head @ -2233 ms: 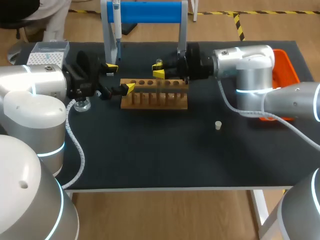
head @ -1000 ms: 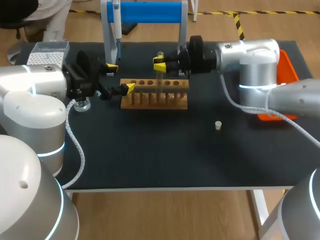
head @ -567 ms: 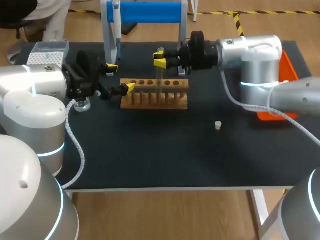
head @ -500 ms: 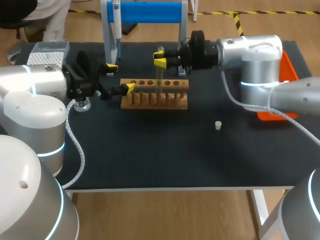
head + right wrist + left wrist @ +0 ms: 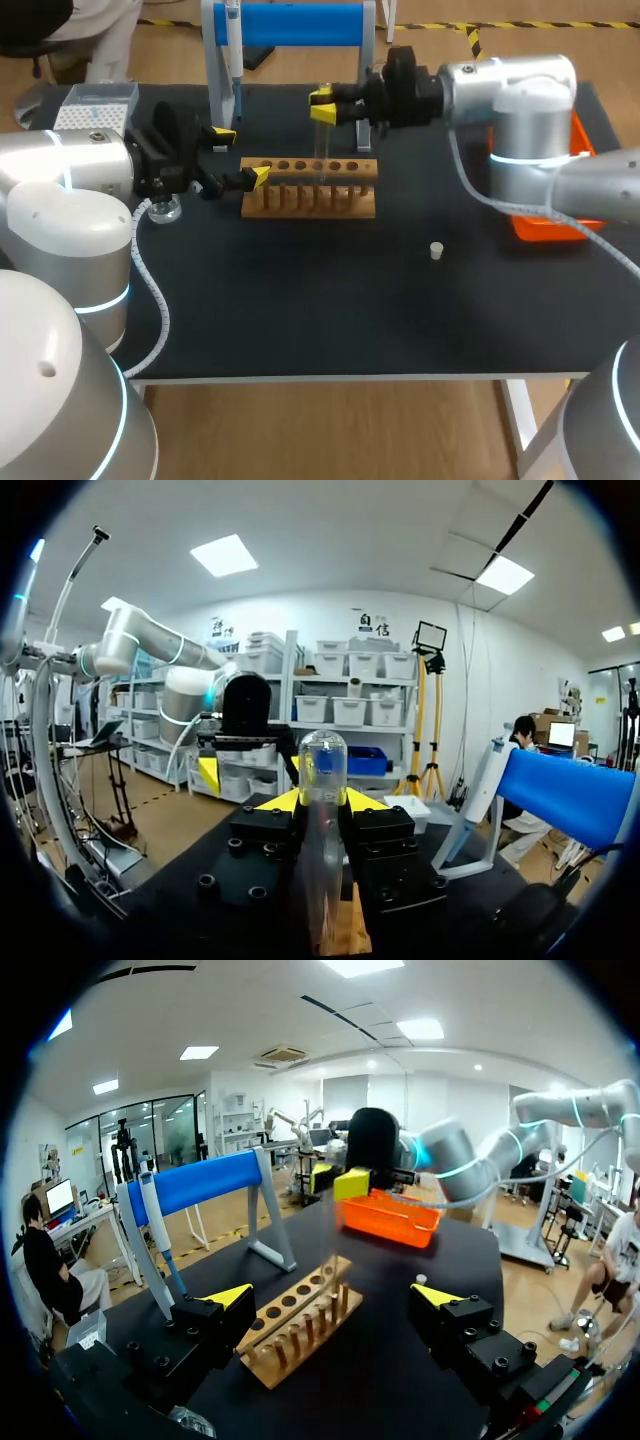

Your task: Invert the test tube, pick up the pipette, mount the tip to pipette, aspirate from beaker and dispense into the tube, eject the tip, return the pipette, and cap with the stopper.

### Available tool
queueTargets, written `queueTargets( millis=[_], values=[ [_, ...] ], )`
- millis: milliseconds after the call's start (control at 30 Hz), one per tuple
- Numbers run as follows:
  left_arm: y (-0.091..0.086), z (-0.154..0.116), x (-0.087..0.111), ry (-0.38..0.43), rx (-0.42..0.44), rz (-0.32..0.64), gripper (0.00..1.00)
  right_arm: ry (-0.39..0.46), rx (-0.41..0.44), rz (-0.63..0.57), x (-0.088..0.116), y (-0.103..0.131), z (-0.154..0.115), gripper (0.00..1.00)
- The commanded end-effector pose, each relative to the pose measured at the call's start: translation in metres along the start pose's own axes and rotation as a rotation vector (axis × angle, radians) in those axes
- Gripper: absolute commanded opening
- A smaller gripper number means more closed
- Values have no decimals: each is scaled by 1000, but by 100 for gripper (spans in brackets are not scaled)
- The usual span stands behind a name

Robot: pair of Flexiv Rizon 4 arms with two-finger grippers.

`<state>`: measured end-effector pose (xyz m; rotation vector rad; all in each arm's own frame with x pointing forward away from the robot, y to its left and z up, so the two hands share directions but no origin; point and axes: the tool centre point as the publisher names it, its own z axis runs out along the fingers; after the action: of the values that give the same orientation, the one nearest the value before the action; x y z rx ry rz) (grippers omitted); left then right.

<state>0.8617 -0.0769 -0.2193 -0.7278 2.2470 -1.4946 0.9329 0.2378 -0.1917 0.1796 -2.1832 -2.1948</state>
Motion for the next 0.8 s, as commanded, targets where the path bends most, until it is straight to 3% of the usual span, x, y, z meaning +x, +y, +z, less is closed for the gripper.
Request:
queueTargets(
  millis=[33, 300, 800],
  values=[
    [1, -1, 0, 2, 3, -1, 100, -21, 35, -11, 17, 19, -10, 0],
    [1, -1, 0, 2, 3, -1, 100, -43, 67, -25, 45, 38, -26, 0],
    [1, -1, 0, 2, 3, -1, 100, -43, 67, -25, 45, 38, -26, 0]
  ],
)
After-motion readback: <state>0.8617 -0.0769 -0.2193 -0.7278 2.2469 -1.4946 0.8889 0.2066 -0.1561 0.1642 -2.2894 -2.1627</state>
